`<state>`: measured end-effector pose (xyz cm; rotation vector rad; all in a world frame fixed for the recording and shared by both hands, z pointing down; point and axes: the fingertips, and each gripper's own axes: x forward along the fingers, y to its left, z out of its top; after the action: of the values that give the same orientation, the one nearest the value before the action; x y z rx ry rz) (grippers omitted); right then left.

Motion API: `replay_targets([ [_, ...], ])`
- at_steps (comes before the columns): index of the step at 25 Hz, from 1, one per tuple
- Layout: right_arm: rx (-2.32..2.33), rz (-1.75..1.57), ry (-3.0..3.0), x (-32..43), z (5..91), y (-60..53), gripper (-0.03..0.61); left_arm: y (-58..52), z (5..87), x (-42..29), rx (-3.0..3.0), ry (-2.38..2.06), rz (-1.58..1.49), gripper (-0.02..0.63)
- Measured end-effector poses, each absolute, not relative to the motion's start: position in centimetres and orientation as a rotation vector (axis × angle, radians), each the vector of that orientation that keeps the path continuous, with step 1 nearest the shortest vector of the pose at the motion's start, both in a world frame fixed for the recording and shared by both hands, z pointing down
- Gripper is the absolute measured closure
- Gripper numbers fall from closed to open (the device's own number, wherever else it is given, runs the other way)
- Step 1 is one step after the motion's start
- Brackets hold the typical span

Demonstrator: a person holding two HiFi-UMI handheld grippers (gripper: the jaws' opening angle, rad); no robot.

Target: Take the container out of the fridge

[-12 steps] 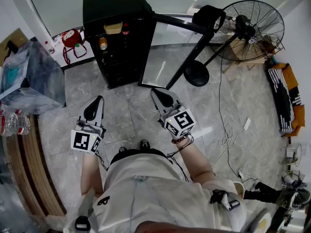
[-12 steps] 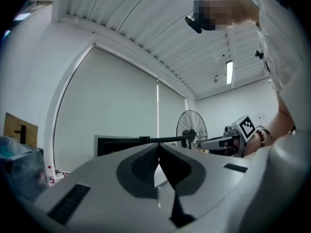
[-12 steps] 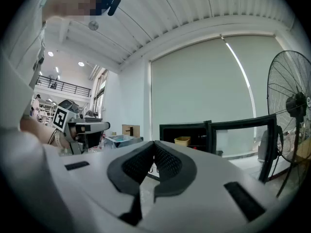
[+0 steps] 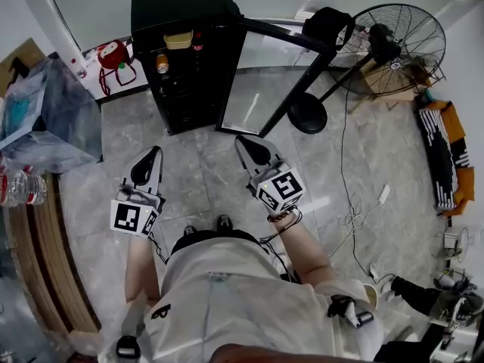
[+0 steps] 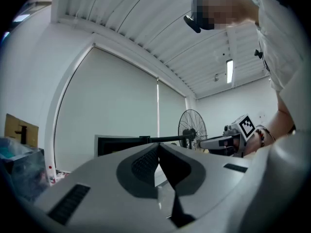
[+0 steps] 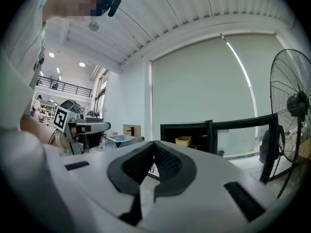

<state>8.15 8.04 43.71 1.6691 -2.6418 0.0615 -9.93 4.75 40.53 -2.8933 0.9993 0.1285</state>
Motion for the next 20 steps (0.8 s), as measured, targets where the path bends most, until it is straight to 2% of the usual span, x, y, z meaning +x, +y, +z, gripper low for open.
replay_targets([
  [11,1.644,0.079,-2.673,8.34,43.94,7.70,0.550,4.54,40.78,-9.70,-2.893,1.002,0.109,0.604],
  [12,1.635,0.090,-2.678,8.21,44.04,7.59,0.488,4.52,40.83,-9.70,-2.892,1.002,0.106,0.604],
  [13,1.626,0.103,-2.684,8.06,44.17,7.51,0.374,4.53,40.90,-9.70,-2.892,1.002,0.103,0.604],
  [14,1.619,0.111,-2.690,7.92,44.32,7.46,0.332,4.55,40.98,-9.70,-2.893,1.002,0.101,0.604],
  [20,1.598,0.120,-2.693,7.51,44.59,7.67,0.282,4.83,41.01,-9.74,-2.892,1.004,0.093,0.604],
])
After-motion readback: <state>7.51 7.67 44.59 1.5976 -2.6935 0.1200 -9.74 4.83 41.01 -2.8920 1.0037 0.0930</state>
